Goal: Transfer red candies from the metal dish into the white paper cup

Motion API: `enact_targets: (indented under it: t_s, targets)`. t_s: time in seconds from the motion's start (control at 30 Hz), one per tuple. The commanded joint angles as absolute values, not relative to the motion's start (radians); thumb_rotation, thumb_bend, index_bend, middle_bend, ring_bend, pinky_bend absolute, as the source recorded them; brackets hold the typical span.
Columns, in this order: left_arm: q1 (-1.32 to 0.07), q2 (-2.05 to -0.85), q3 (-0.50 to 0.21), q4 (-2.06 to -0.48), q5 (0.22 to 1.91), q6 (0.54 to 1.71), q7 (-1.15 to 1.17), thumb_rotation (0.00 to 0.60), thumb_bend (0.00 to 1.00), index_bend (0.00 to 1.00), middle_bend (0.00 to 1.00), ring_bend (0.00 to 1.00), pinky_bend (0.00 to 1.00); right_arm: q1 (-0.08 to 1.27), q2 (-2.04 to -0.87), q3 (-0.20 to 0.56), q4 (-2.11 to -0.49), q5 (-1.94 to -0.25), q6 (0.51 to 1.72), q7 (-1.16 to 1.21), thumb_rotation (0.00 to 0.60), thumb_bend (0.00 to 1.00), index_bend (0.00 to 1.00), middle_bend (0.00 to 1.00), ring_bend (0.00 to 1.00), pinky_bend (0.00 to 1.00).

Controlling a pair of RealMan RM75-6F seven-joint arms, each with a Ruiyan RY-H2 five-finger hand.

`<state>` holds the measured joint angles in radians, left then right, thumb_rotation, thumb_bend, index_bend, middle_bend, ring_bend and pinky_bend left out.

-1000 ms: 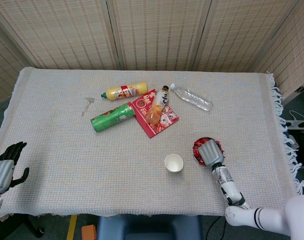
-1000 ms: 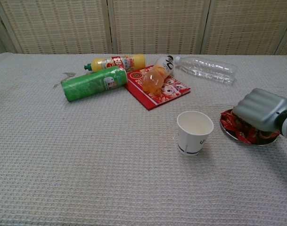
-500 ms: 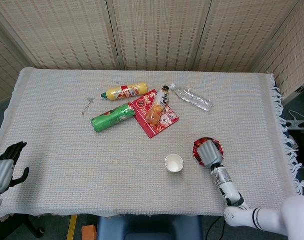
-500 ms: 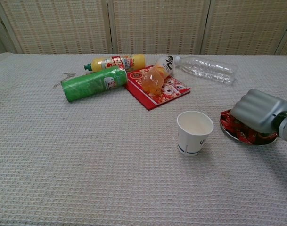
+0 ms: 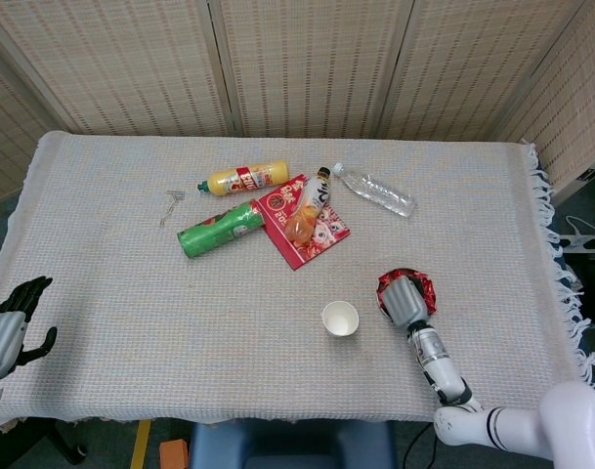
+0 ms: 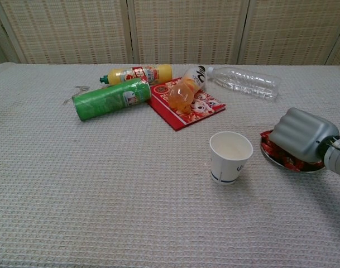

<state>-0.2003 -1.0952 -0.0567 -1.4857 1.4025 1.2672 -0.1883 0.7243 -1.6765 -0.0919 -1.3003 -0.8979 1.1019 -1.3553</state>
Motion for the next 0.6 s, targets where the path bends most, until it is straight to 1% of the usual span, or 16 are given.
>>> enact_targets:
  t_s: [0.03, 0.13, 0.27, 0.6]
  targets:
    - [-0.2, -1.095, -0.056, -1.486, 1.404, 1.268, -0.19, 0.6, 0.47, 0.0, 0.01, 0.0, 0.19, 0.721, -1.681, -0.097, -1.298, -0.916, 1.111, -1.359, 0.6, 0.37, 0.95, 0.81, 0.71, 1.0]
    - [-0.2, -1.094, -0.055, -1.486, 1.406, 1.269, -0.195, 0.6, 0.47, 0.01, 0.01, 0.0, 0.19, 0.719, -1.68, -0.102, -1.294, -0.949, 1.117, -1.344, 0.6, 0.37, 0.96, 0.81, 0.71, 1.0]
    - [-0.198, -1.092, -0.054, -1.486, 1.411, 1.275, -0.2, 0.6, 0.47, 0.01, 0.01, 0.0, 0.2, 0.712, -1.668, -0.09, -1.307, -0.984, 1.134, -1.304, 0.6, 0.38, 0.97, 0.81, 0.71, 1.0]
    - [-0.194, -1.091, -0.052, -1.489, 1.421, 1.288, -0.205, 0.6, 0.47, 0.01, 0.01, 0.0, 0.2, 0.699, -1.626, -0.073, -1.358, -1.02, 1.163, -1.295, 0.6, 0.38, 0.97, 0.81, 0.71, 1.0]
